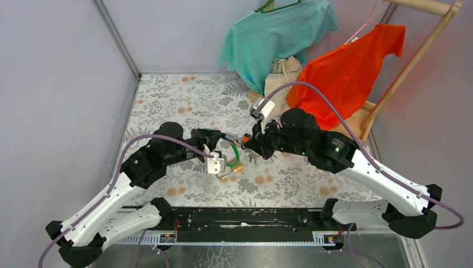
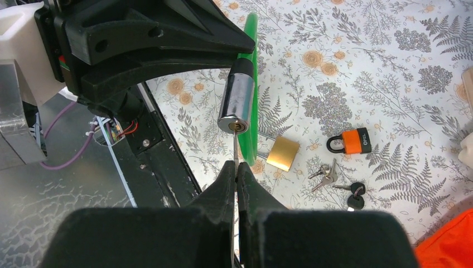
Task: Unlock with the key
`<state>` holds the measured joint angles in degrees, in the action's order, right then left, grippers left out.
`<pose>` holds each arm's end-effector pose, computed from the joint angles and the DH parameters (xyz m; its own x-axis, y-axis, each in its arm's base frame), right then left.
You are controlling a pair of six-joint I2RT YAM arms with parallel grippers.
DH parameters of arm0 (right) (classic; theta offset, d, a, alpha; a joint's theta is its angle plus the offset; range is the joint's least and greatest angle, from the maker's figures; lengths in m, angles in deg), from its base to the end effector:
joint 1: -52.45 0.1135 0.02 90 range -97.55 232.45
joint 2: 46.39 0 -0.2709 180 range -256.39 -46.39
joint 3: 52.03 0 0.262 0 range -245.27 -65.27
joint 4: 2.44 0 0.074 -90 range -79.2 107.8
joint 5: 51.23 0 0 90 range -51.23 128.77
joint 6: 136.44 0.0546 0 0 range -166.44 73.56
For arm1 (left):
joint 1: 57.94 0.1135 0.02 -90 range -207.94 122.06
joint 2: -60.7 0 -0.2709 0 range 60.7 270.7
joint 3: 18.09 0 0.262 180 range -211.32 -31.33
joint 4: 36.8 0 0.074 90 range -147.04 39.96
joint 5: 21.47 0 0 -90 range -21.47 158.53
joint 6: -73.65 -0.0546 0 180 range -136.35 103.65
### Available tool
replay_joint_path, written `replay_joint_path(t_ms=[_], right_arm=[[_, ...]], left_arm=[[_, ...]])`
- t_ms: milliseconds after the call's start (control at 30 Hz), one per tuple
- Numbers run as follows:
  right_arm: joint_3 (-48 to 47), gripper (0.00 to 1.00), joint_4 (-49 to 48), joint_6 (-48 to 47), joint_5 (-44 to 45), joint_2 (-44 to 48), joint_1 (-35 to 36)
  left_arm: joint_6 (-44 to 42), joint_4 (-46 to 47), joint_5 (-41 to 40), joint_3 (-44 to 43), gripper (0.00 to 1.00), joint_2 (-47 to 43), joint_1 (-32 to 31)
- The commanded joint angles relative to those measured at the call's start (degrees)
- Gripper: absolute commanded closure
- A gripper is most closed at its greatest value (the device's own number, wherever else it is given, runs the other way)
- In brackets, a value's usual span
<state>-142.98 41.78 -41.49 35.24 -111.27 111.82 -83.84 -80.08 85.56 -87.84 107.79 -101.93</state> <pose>0.1308 0.2275 0.4339 -0.2348 -0.2275 -0.9450 -0.8716 0.4796 0.1011 0.1295 -0.1473 0.3684 0.6987 0.5533 -0.4536 0.5638 -0.0355 0.8251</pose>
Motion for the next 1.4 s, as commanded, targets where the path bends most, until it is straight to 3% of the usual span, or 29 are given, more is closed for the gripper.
replay_joint_path(t_ms=[0,800,1367], right_arm=[[-0.4,1.00,-4.1,-0.4,3.6,0.9,0.4],[-1.1,1.00,-2.2,-1.4,0.8,-0.2,0.3],[3.0,1.00,-14.3,1.5,1.7,-4.0,0.6]], left_arm=[[0.1,3.9,1.7,-3.0,1.00,-0.6,-1.3],[1.6,3.6,0.7,-4.0,1.00,0.3,-2.3],[6.0,7.5,-2.0,-6.3,1.00,1.8,-6.3]])
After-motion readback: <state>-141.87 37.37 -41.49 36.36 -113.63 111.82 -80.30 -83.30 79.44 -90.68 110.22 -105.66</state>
